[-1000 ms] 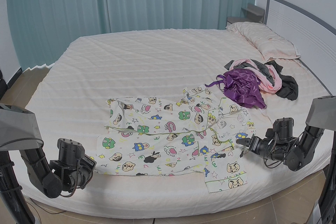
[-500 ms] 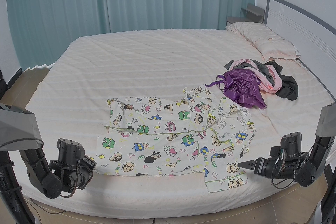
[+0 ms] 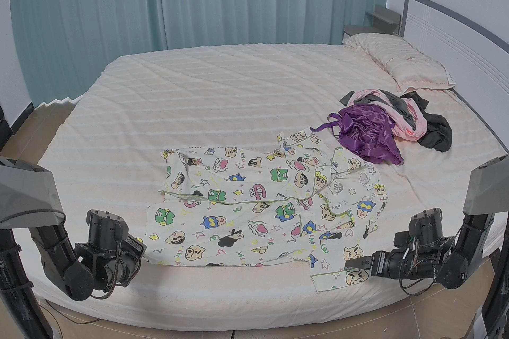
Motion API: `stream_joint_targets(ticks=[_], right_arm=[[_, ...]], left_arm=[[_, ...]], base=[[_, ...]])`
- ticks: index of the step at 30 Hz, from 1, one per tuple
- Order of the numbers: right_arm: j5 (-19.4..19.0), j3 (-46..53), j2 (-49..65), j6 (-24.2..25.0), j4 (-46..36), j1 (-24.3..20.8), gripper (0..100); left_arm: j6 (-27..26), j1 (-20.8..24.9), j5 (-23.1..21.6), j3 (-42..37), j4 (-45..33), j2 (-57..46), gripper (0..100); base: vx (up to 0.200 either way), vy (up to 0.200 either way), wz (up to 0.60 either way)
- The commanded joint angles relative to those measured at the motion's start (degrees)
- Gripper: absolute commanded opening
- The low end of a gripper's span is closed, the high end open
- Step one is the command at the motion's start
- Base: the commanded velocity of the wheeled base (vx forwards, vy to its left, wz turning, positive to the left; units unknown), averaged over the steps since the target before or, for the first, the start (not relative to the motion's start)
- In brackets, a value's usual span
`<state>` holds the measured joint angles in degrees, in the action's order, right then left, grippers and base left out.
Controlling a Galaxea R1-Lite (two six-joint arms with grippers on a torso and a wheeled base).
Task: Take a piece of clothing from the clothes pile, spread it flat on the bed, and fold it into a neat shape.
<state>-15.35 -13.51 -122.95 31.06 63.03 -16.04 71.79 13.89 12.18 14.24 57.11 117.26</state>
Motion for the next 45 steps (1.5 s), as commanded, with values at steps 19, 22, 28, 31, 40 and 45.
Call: stream_joint_targets(ticks=[19,22,28,31,40,45], right_arm=[[-0.03,11.84,7.29,-4.78,-0.71,4.27,0],[-0.03,12.98,8.43,-4.87,-0.71,4.27,0],[0.32,13.51,9.49,-4.87,-2.73,4.35,0],[0.32,13.51,11.77,-4.96,-5.98,4.44,0],[0.32,13.51,14.23,-5.84,-11.08,5.58,0],[0.32,13.51,14.32,-8.03,-14.42,6.20,0]], left_arm=[[-0.95,4.92,0.21,-3.43,-0.69,-6.96,0],[-1.65,6.86,0.30,-5.27,-0.42,-6.78,0],[-2.18,8.61,0.39,-7.82,-0.69,-6.61,0],[-3.15,9.14,0.48,-9.40,-0.60,-7.13,0],[-3.41,14.24,0.65,-13.18,-0.78,-10.03,0],[-3.50,14.59,0.65,-14.15,-1.13,-10.65,0]], base=[[0.000,0.000,0.00],[0.000,0.000,0.00],[0.000,0.000,0.00],[0.000,0.000,0.00],[0.000,0.000,0.00],[0.000,0.000,0.00]])
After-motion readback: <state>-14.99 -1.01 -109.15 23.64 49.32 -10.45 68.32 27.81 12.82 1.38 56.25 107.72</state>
